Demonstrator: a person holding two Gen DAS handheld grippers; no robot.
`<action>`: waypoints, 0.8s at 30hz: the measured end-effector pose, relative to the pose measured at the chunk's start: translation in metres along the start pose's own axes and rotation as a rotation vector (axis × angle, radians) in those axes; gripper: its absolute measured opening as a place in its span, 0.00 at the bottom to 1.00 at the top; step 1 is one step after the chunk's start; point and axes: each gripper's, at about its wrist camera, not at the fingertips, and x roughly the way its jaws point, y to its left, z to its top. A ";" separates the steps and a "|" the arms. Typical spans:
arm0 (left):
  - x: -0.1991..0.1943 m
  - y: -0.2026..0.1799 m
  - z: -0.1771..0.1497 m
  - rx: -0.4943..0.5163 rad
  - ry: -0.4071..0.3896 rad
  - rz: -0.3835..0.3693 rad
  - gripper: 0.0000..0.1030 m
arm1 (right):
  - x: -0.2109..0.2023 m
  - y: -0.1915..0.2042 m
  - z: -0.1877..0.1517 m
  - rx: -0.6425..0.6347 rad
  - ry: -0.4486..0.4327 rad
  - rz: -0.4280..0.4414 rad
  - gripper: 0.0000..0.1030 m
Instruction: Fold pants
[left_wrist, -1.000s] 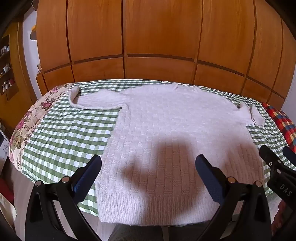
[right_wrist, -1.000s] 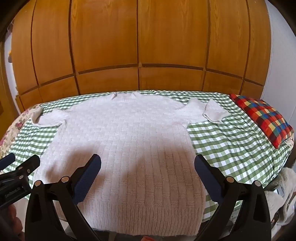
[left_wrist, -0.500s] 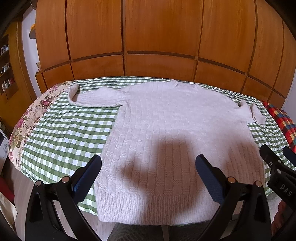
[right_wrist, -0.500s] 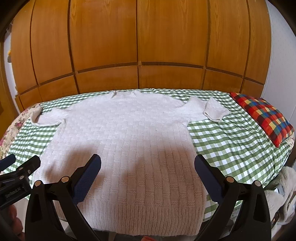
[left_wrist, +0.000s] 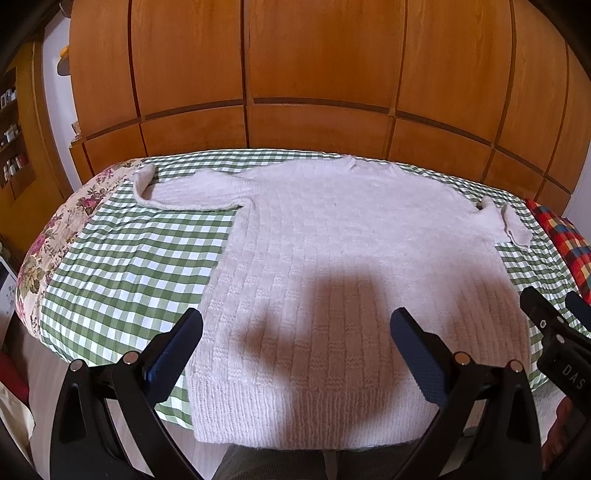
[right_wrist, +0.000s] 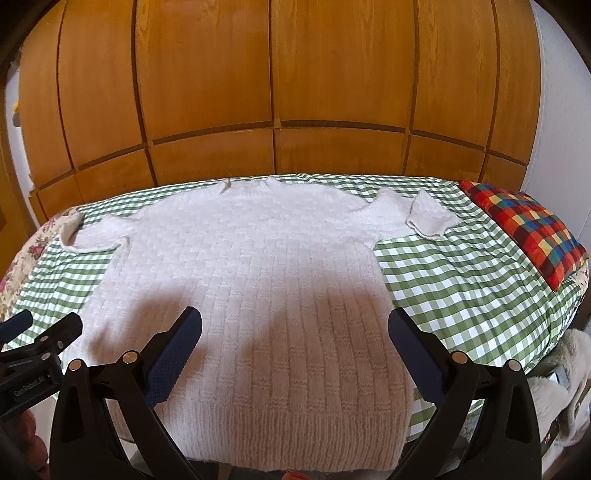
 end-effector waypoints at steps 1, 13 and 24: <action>0.000 0.000 0.000 0.000 0.000 0.001 0.98 | 0.000 0.000 0.000 0.002 0.000 0.001 0.97; 0.003 0.003 0.001 -0.007 0.005 -0.001 0.98 | 0.001 -0.003 -0.003 0.007 -0.005 0.004 0.97; 0.011 0.001 0.001 -0.011 0.020 -0.010 0.98 | 0.007 -0.003 -0.004 -0.006 0.007 0.003 0.97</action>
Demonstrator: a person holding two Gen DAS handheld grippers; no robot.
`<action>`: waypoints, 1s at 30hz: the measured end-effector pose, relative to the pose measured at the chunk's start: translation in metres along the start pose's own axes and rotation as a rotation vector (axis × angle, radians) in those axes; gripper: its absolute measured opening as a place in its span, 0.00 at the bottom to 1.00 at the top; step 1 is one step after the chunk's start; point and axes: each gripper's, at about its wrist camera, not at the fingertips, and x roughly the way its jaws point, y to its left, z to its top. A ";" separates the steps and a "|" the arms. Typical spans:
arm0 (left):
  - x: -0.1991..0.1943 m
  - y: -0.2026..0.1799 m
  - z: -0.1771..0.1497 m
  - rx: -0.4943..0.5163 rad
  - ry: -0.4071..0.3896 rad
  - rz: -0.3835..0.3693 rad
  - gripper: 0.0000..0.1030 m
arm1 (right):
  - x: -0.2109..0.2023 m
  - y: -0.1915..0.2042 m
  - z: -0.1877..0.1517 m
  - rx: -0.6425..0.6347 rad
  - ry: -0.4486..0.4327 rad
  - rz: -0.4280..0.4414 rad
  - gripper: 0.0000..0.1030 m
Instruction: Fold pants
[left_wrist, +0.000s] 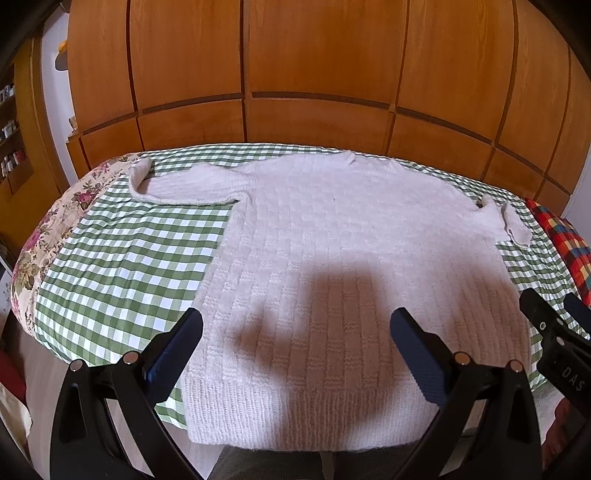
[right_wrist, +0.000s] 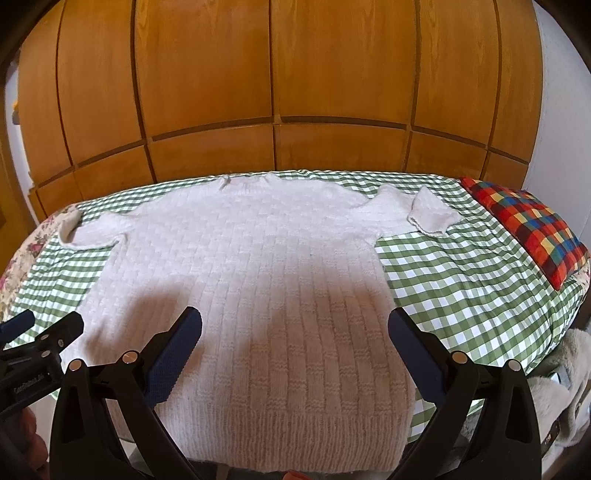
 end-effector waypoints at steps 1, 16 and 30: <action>0.001 0.000 0.000 -0.002 0.002 0.001 0.98 | 0.001 0.000 -0.001 0.000 0.000 0.003 0.97; 0.021 -0.004 -0.005 0.040 0.017 -0.050 0.98 | 0.021 -0.012 -0.005 0.046 -0.011 0.189 0.97; 0.073 0.004 -0.005 0.040 0.006 -0.073 0.98 | 0.068 -0.089 -0.022 0.159 0.052 0.081 0.97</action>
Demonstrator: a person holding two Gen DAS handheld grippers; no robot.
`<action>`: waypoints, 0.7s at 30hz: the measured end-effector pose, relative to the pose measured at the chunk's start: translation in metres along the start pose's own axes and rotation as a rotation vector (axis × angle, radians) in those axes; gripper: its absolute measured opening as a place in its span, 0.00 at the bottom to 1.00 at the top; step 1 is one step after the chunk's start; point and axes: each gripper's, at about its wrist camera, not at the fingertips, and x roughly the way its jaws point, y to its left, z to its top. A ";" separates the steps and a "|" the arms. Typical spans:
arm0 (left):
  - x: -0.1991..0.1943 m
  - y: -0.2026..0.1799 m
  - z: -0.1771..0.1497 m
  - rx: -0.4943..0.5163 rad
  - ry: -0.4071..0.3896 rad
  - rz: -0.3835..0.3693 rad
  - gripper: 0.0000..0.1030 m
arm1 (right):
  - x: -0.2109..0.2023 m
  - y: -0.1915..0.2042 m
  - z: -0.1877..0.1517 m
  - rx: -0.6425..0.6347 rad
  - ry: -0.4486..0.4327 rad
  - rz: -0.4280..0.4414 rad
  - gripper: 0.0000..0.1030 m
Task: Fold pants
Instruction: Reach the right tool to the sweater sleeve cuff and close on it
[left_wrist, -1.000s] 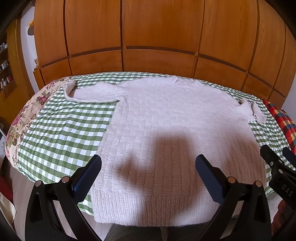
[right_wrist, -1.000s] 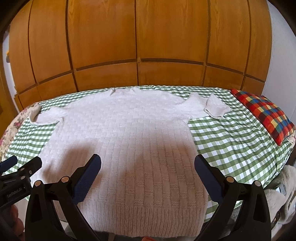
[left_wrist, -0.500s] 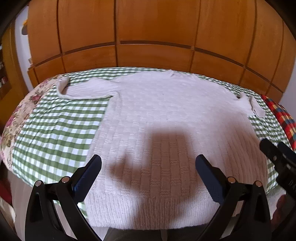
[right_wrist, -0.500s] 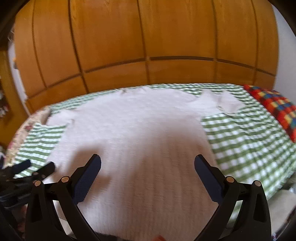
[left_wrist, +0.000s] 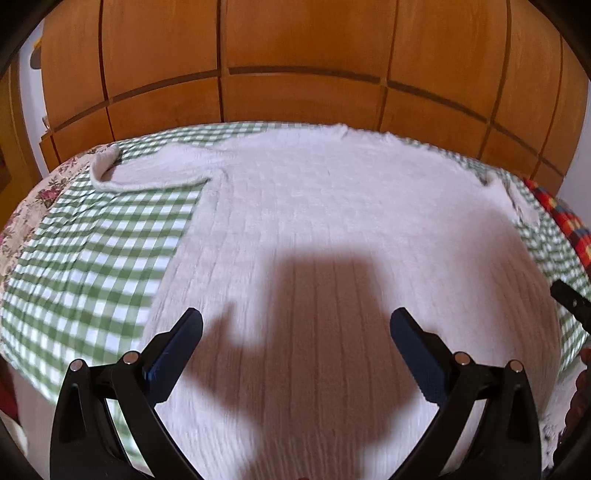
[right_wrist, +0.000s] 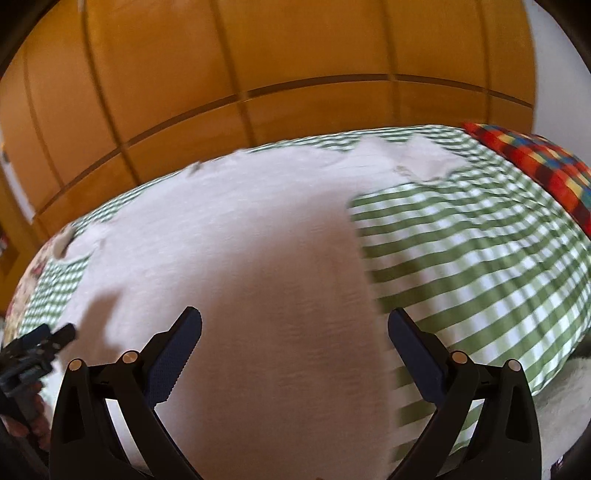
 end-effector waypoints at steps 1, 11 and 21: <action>0.004 0.001 0.003 -0.005 -0.012 0.004 0.98 | 0.001 -0.008 0.003 0.005 -0.012 -0.015 0.97; 0.056 0.022 0.058 -0.067 -0.085 0.124 0.98 | 0.024 -0.101 0.069 0.095 -0.092 -0.102 0.91; 0.105 0.049 0.056 -0.169 0.037 0.122 0.98 | 0.091 -0.178 0.120 0.361 0.013 -0.023 0.78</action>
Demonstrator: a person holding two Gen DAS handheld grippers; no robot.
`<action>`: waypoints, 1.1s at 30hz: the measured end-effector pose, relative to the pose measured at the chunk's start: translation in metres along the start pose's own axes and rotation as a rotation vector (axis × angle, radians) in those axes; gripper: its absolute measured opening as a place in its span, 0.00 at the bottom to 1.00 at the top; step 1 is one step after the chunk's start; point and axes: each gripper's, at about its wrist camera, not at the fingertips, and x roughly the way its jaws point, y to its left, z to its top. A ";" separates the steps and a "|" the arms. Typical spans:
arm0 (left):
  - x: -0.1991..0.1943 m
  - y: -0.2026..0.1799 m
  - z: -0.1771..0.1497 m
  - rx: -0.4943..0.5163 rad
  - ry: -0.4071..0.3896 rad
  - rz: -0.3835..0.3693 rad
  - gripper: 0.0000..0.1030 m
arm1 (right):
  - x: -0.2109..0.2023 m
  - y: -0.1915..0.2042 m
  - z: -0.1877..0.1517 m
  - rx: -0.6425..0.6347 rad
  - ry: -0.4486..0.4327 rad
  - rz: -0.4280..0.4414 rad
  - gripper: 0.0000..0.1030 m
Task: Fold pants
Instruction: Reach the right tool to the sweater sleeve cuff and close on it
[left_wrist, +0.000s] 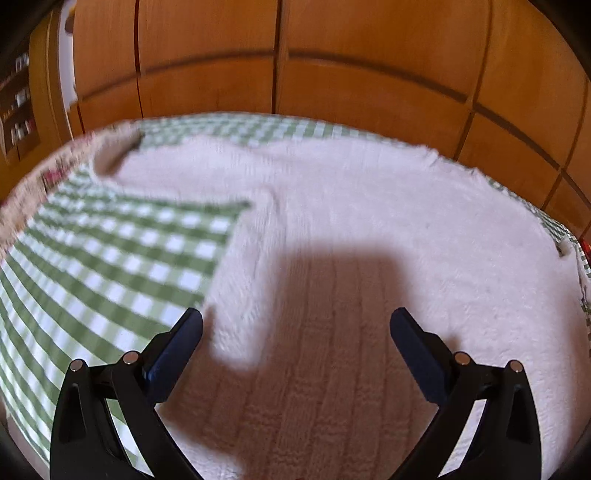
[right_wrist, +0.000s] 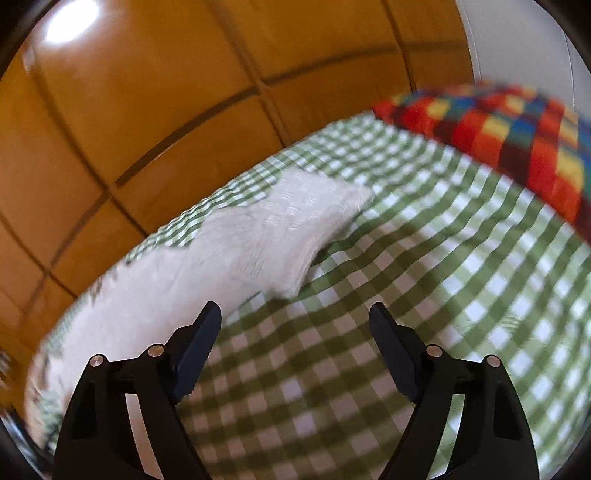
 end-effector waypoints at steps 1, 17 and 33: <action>0.003 0.000 -0.002 -0.003 0.011 -0.004 0.98 | 0.009 -0.003 0.005 0.026 0.012 0.022 0.74; 0.007 0.002 -0.008 -0.017 0.016 -0.044 0.98 | 0.016 -0.007 0.045 0.224 -0.012 0.370 0.08; 0.007 0.002 -0.008 -0.019 0.016 -0.048 0.98 | 0.003 0.017 0.028 0.229 0.001 0.186 0.75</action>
